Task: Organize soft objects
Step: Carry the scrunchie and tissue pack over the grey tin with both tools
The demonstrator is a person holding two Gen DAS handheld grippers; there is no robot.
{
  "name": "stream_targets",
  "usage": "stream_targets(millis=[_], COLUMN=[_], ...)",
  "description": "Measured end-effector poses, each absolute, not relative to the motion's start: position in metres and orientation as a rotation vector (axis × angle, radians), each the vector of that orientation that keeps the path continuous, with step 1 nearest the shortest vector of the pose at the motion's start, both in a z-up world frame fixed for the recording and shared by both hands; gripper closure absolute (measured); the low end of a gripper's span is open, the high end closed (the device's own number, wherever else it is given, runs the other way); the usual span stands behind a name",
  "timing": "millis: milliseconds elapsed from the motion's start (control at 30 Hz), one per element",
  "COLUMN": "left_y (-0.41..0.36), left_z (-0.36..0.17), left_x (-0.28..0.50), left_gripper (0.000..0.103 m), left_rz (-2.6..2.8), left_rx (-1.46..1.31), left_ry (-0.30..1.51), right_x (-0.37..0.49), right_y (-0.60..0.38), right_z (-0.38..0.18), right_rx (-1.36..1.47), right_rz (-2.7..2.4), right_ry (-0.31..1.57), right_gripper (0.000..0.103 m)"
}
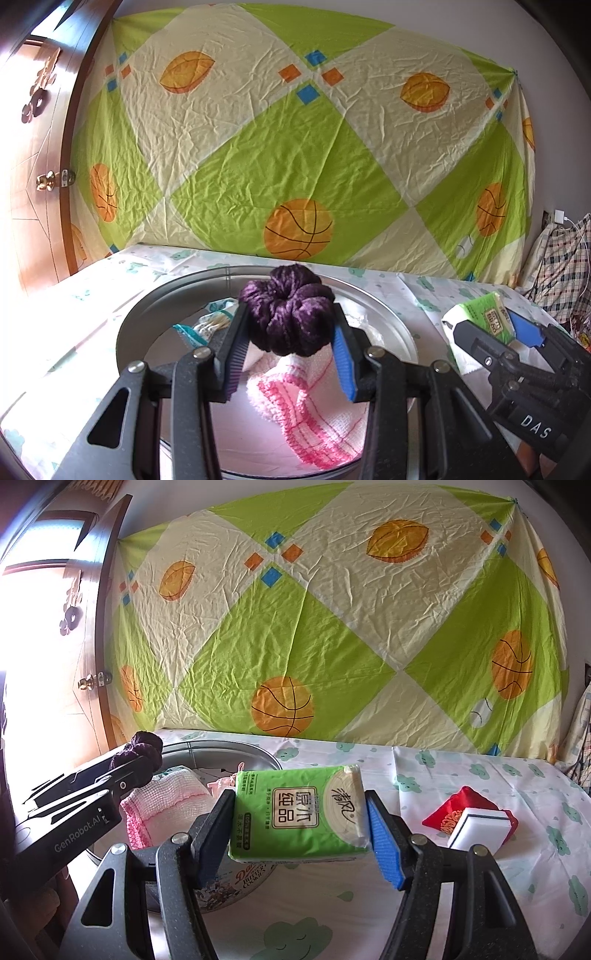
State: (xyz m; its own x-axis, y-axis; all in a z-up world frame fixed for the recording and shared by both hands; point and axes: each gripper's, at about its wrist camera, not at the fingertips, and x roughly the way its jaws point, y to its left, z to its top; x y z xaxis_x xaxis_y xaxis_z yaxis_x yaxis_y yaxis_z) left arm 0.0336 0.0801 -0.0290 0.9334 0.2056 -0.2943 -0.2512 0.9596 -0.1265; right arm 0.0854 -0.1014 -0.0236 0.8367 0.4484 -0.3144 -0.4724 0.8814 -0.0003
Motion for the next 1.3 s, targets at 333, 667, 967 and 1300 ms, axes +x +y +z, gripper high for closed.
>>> stream_targets(millis=[333,667,967,1300], left_y=[0.096,0.101,0.11,0.117], left_z=[-0.031,-0.031,-0.031,-0.029], left_x=[0.031,0.028,0.027,0.028], left_gripper=[0.062,0.062,0.062,0.062], left_rz=[0.255,0.26,0.262,0.277], left_rx=[-0.186,-0.189,-0.186,-0.182], left_ry=[0.291,0.293,0.306,0.308], right_x=[0.09,0.089,0.09,0.091], right_y=[-0.098,-0.085,-0.077,-0.071], right_z=[-0.025,-0.025,-0.025,-0.023], right_rx=[-0.068,-0.091,-0.102,-0.109], right_rz=[0.501,0.52,0.532,0.544], right_ry=[0.332,0.33,0.329,0.328], right_gripper=[0.033,0.033,0.033,0.033])
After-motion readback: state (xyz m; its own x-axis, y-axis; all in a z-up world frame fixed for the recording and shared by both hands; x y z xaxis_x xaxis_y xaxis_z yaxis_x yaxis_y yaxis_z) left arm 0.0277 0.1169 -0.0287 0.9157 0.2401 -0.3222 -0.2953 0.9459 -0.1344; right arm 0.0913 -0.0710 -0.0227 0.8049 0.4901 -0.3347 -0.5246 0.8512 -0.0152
